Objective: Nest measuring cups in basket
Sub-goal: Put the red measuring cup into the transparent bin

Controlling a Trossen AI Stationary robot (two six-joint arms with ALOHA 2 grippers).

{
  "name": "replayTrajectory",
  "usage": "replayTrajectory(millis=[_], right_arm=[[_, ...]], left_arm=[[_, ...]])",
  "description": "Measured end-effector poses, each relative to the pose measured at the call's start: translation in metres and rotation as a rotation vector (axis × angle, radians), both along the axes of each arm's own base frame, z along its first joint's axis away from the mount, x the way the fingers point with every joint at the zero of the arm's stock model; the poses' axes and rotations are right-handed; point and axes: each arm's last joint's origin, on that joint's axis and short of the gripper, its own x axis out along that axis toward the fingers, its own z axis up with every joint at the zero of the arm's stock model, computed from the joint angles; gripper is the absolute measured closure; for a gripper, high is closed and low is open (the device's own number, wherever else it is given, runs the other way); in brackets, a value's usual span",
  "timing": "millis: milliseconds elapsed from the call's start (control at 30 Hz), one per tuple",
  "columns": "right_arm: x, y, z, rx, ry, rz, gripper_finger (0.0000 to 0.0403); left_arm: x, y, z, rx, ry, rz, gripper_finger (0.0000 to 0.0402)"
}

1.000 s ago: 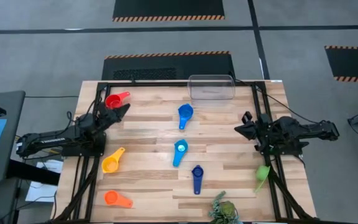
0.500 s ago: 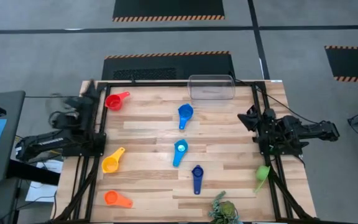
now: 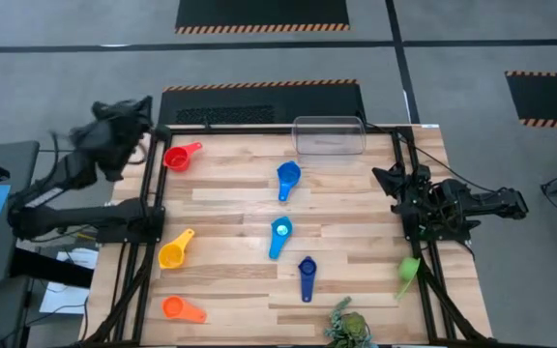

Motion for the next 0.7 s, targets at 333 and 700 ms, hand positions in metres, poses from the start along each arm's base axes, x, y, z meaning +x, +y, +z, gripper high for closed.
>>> replayTrajectory(millis=[333, 700], right_arm=[[-0.001, -0.002, 0.001, 0.025, -0.014, -0.050, 0.0377], [0.001, 0.001, 0.041, -0.147, -0.049, -0.014, 0.0377]], left_arm=[[0.054, 0.065, -0.015, -0.432, 0.586, -0.106, 0.0401], [0.062, 0.138, -0.087, -1.028, 0.662, -0.256, 0.0401]])
